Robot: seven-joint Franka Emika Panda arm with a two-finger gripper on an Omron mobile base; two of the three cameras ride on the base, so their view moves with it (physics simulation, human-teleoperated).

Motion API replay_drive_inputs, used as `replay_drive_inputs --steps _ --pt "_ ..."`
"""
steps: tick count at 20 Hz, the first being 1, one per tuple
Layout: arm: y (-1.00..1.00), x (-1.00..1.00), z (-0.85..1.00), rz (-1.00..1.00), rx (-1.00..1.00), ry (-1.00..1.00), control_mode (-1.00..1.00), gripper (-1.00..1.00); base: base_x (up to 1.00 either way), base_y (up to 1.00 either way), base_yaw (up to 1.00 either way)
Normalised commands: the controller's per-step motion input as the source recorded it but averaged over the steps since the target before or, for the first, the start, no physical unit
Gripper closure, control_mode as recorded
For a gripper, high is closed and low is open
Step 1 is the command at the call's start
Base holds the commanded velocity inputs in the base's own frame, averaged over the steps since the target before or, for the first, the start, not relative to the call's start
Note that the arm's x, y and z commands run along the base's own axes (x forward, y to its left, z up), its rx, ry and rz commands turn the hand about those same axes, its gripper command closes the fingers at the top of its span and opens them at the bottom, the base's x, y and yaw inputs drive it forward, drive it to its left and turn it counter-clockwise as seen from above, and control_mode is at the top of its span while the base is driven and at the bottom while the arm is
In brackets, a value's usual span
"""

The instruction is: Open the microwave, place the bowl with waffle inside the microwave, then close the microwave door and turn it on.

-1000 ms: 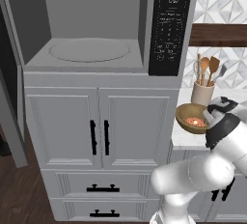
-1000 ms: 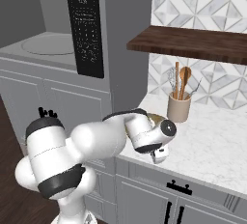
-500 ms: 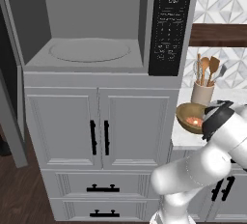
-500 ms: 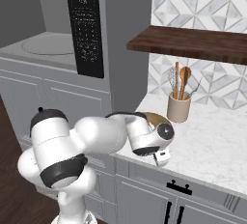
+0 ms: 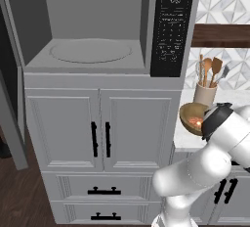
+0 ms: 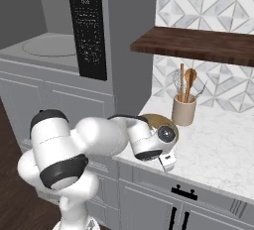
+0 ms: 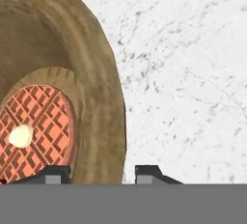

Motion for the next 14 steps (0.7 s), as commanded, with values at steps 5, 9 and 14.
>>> replay_drive_inputs --steps 5,9,14 --pt "0.41 0.00 0.00 -0.11 -0.08 -0.04 -1.00 1.00 0.00 0.00 0.00" --pt "0.11 -0.15 0.07 -0.18 0.00 -0.27 -1.00 1.00 0.00 0.00 0.00" --pt "0.00 -0.41 0.50 -0.20 0.08 -0.33 -1.00 1.00 0.00 0.00 0.00"
